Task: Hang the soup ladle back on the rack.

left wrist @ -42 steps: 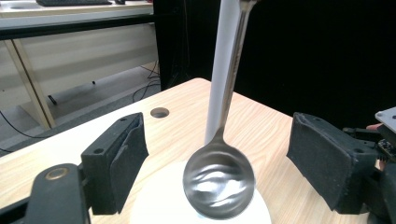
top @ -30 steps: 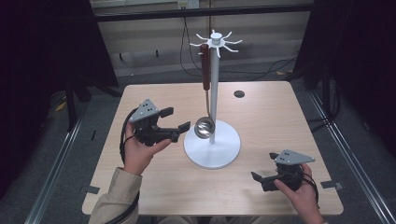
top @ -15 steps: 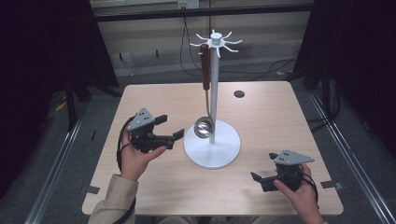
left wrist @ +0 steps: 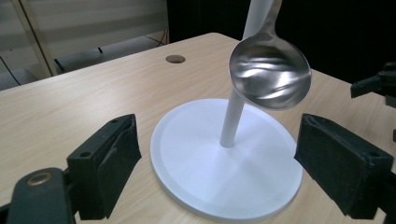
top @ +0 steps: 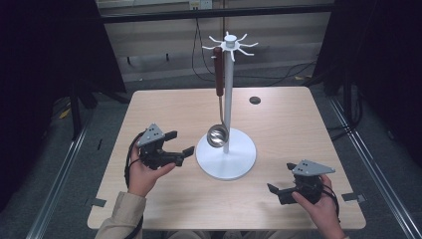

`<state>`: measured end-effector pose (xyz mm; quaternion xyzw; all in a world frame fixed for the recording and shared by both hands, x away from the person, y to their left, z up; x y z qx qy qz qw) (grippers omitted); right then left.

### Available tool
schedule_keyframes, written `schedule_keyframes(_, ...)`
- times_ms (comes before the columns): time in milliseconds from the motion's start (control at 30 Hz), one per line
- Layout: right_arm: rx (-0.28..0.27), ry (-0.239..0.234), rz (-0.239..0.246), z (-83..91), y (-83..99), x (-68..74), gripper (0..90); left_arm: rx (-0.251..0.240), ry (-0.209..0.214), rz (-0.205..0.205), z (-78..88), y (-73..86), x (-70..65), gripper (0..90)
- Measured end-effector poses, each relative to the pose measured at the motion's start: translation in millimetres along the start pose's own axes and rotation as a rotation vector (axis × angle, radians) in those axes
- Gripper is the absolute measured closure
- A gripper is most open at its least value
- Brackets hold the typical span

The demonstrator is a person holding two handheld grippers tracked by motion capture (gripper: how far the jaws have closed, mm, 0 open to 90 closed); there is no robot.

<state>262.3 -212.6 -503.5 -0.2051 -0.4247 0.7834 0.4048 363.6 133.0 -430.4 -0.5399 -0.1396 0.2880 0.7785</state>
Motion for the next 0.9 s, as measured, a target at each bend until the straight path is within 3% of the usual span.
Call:
schedule_keyframes(200, -0.002, 0.001, 0.002, 0.6, -0.5, 0.5, 1.7, 0.015, -0.007, 0.014, -1.0, 13.1, 6.8, 12.7)
schedule_keyframes(567, -0.004, -0.006, 0.011, -0.1, -0.8, 1.7, 1.7, 0.037, -0.037, 0.004, 0.2, 28.5, 16.2, 10.1)
schedule_keyframes(733, -0.002, -0.009, 0.013, -0.1, -1.0, 3.0, 1.7, 0.073, -0.056, -0.008, -0.9, 35.6, 18.0, 10.1)
schedule_keyframes(900, -0.006, -0.009, 0.017, 0.3, -1.6, 2.8, 1.7, 0.105, -0.076, 0.010, -0.7, 41.8, 20.8, 10.4)
Point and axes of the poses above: each handheld gripper's, and its own axes: z roughly backward along the jaws, y roughly out of its underside, x roughly to its left, the point moved 6 cm from there along -z, roughly forward along the jaws
